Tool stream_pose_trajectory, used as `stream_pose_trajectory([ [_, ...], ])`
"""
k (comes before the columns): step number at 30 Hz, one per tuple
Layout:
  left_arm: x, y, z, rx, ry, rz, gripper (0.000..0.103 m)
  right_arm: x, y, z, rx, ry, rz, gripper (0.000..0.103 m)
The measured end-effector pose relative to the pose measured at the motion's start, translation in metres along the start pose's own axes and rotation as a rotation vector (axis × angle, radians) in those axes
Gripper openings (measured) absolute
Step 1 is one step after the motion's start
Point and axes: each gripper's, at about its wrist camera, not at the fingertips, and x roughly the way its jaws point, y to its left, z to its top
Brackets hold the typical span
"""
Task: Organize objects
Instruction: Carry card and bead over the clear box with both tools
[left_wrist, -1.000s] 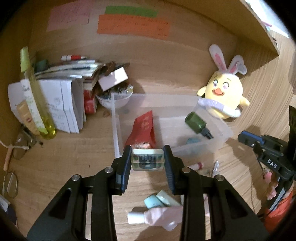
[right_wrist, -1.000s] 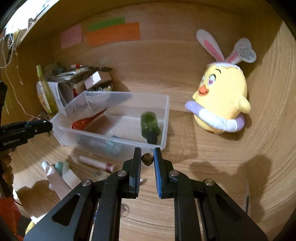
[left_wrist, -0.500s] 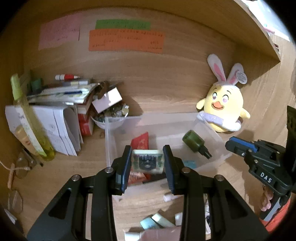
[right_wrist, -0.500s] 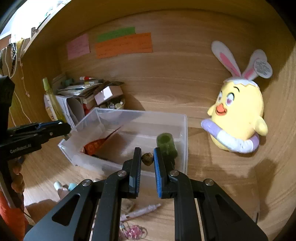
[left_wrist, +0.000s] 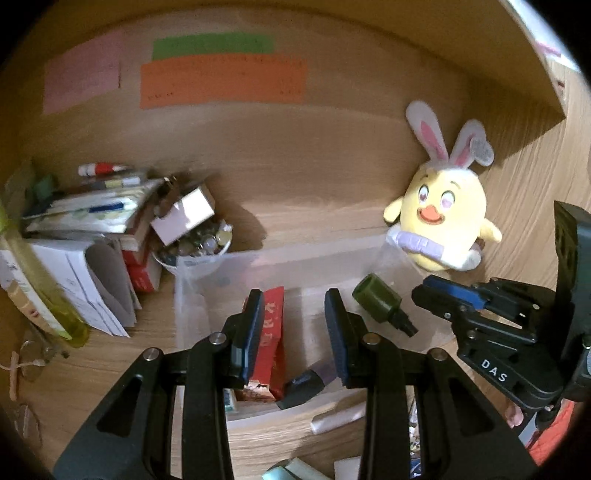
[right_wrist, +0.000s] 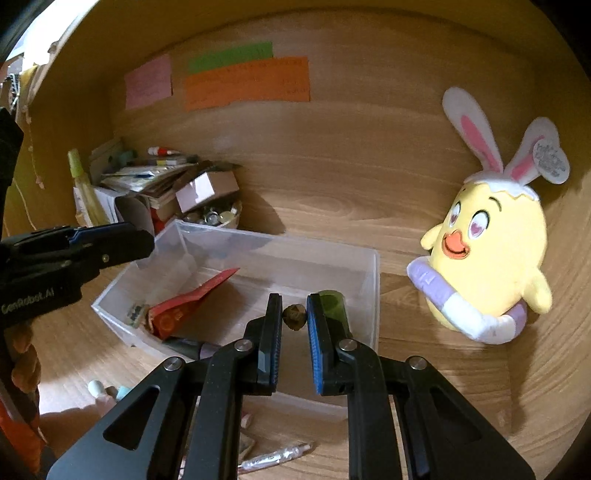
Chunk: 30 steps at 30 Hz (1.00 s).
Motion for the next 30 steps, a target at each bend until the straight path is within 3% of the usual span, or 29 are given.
stream_pose_trajectory([
  [9, 0.027, 0.008, -0.015, -0.02, 0.103, -0.004, 0.034, 0.032, -0.007, -0.009, 0.022, 0.083, 0.008, 0.012],
  [11, 0.027, 0.012, -0.017, -0.032, 0.111, -0.012, 0.039, 0.035, -0.008, -0.01, 0.021, 0.095, 0.009, 0.012],
  [13, 0.023, 0.015, -0.019, -0.042, 0.103, -0.014, 0.055, 0.038, -0.007, -0.012, 0.015, 0.106, 0.009, 0.012],
  [21, -0.001, 0.021, -0.025, -0.035, 0.061, 0.012, 0.077, 0.032, -0.004, -0.012, -0.004, 0.111, 0.007, 0.014],
  [26, -0.015, 0.025, -0.034, -0.025, 0.055, 0.021, 0.082, 0.028, -0.001, -0.014, -0.023, 0.106, -0.014, 0.032],
  [30, -0.022, 0.026, -0.043, -0.015, 0.062, 0.03, 0.085, 0.02, 0.001, -0.016, -0.025, 0.101, -0.014, 0.035],
])
